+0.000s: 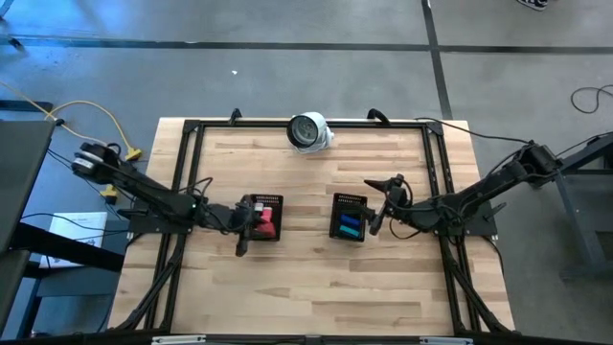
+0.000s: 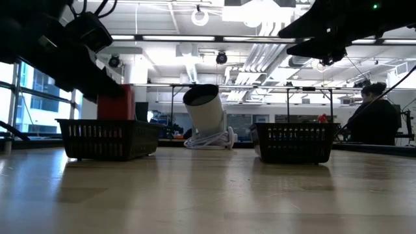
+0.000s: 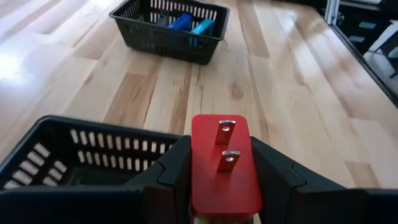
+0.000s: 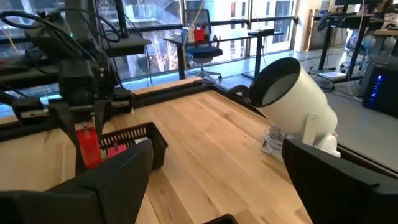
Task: Pick & Place Office items
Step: Put the red charger adapter into the left black bin
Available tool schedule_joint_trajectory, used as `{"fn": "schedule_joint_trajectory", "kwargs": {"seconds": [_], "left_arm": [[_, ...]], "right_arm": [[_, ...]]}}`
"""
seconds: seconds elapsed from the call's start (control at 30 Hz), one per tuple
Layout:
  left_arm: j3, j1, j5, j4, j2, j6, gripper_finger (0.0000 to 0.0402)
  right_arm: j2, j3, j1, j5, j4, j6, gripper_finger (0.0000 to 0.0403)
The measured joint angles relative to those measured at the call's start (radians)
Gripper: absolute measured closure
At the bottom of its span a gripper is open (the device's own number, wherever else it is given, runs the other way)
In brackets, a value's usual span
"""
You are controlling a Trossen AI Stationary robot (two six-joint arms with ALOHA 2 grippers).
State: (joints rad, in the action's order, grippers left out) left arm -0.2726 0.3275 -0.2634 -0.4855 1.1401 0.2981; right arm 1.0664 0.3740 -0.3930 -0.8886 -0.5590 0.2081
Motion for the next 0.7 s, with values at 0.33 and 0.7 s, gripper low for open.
{"fn": "schedule_joint_trajectory", "kwargs": {"seconds": [0.33,0.7], "left_arm": [[-0.002,0.000,0.000,-0.082,0.104,0.011,0.0285],[-0.001,0.000,0.001,-0.073,0.105,0.032,0.0284]], "right_arm": [[0.000,0.000,0.000,0.002,-0.003,0.003,0.0057],[0.000,0.000,0.000,0.005,-0.003,0.005,0.0057]]}}
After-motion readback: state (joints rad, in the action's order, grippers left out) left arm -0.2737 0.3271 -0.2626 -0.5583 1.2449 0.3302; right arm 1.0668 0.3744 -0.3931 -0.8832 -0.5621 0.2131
